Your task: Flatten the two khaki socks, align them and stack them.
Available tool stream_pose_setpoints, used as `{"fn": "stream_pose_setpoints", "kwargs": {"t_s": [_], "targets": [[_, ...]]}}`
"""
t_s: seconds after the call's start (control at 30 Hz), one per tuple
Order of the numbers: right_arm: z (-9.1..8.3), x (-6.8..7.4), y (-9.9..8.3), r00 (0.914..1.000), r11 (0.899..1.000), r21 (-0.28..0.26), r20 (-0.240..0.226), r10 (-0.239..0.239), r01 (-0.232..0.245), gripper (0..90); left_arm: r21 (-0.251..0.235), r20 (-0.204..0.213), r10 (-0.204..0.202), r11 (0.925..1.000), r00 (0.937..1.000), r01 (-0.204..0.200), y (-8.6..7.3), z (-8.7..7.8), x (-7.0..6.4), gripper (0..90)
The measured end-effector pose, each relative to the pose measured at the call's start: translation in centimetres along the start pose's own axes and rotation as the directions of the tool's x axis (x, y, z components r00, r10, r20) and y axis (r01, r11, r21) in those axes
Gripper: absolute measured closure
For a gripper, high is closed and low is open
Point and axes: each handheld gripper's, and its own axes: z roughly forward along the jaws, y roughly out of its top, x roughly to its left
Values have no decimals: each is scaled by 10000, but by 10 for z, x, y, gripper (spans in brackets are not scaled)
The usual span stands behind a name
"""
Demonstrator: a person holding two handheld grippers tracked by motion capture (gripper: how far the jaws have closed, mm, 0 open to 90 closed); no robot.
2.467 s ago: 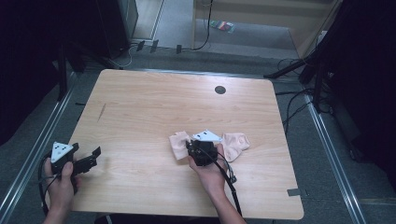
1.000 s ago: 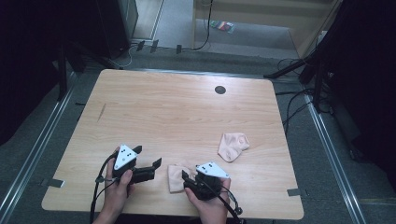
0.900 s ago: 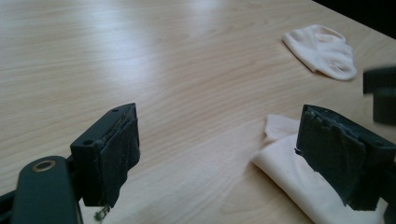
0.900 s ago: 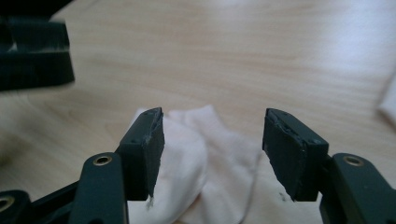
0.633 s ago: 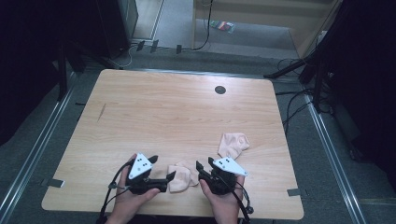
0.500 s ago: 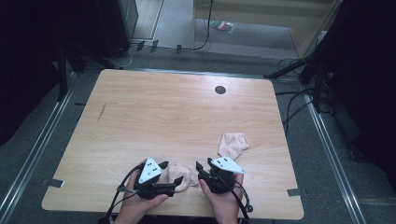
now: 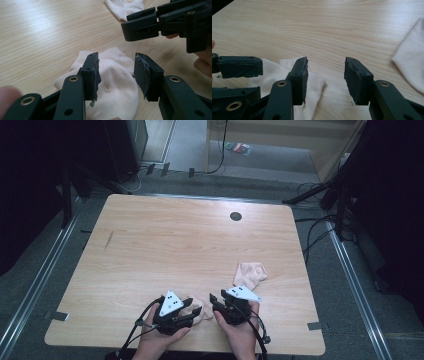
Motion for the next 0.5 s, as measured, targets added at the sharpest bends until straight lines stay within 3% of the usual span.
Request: {"fn": "stream_pose_setpoints", "kwargs": {"t_s": [0.17, 0.3, 0.5], "targets": [[0, -2, 0, 10000, 10000, -15, 55, -24, 24, 564, 237, -26, 14, 9997, 10000, -14, 0, 6, -3, 490], [2, -2, -1, 9998, 9996, 244, -16, -174, 174, 564, 614, -110, 324, 9976, 9994, -316, -2, 13, -7, 491], [8, 0, -3, 9990, 9975, 557, -91, -440, 444, 580, 1260, -549, 393, 9915, 9977, -321, -6, 22, -4, 622]]}}
